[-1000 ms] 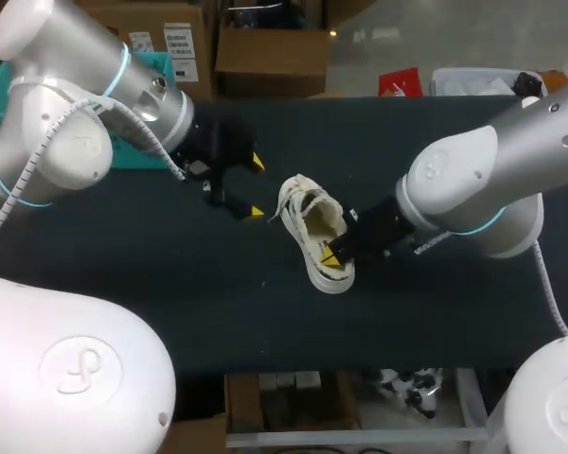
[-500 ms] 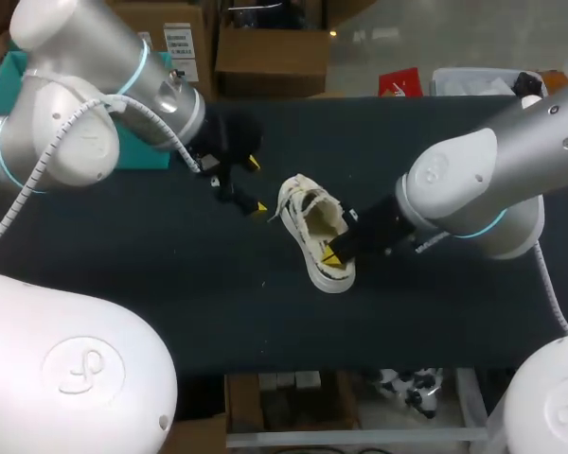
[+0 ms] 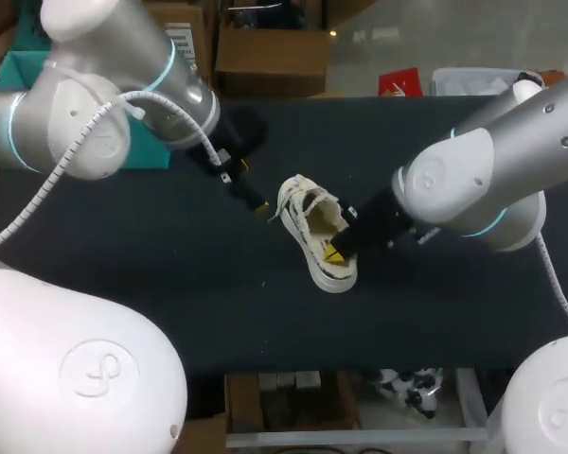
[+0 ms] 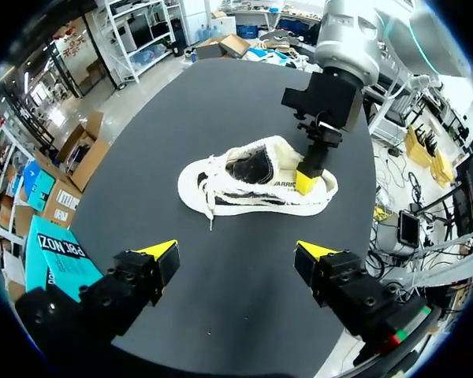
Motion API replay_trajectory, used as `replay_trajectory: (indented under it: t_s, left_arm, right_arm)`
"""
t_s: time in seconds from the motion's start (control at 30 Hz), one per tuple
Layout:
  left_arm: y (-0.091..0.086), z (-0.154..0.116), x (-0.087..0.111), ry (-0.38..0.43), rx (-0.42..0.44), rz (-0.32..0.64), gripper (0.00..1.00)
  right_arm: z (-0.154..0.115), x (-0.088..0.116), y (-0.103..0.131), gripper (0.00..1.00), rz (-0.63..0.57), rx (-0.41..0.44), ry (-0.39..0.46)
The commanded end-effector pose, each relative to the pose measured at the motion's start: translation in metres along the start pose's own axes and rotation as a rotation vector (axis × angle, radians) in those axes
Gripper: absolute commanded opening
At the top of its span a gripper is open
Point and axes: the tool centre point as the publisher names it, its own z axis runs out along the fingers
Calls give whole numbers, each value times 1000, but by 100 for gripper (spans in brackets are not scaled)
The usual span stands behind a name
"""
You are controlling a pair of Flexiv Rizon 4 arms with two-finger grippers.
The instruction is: Open the shoe tongue, take the insole out of the shoe, put the insole back into the shoe, and pack the shoe into the shoebox
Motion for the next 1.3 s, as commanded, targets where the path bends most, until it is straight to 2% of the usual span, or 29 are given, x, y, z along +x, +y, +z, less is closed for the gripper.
replay_trajectory:
  t_s: [0.03,0.17,0.2,0.23,0.47,0.6,0.63,0.73,0.83,0.87,0.9,0.93,0.97,1.03,1.27,1.3]
  left_arm:
    - [-6,0,3,-19,-61,-3,100]
    - [-1,6,4,-12,-123,-181,100]
    - [1,7,4,-36,-144,-220,100]
    - [4,8,7,-55,-152,-228,100]
    - [4,8,7,-55,-152,-228,100]
    - [11,15,10,-24,-216,-446,100]
    - [14,14,13,2,-197,-468,100]
    - [14,14,13,2,-197,-468,100]
    - [14,14,13,2,-197,-468,100]
    - [14,14,13,2,-197,-468,100]
    - [14,14,13,2,-197,-468,100]
    - [14,14,13,2,-197,-468,100]
    - [13,14,16,-7,-214,-480,100]
    - [9,16,23,-170,-265,-506,100]
    - [9,17,21,-168,-265,-511,100]
    - [11,21,22,-159,-290,-513,100]
  right_arm:
    - [-16,0,-9,0,-14,-10,25]
    - [-29,2,-16,0,-41,-10,45]
    - [-31,2,-18,0,-46,-11,47]
    - [-34,2,-19,0,-49,-22,41]
    - [-57,-7,-18,0,-125,-52,27]
    - [-71,-7,-13,0,-184,-90,-26]
    - [-74,-7,-11,0,-197,-100,-47]
    - [-83,-7,-4,0,-251,-95,-88]
    - [-93,-9,7,0,-287,-70,-85]
    - [-95,-10,11,4,-294,-53,-82]
    - [-97,-10,14,29,-297,-39,-73]
    - [-99,-10,18,100,-298,-20,-70]
    - [-101,-11,22,100,-305,-9,-66]
    - [-101,-11,22,100,-305,-9,-66]
    - [-101,-11,22,100,-305,-9,-66]
    - [-101,-11,22,100,-305,-9,-66]
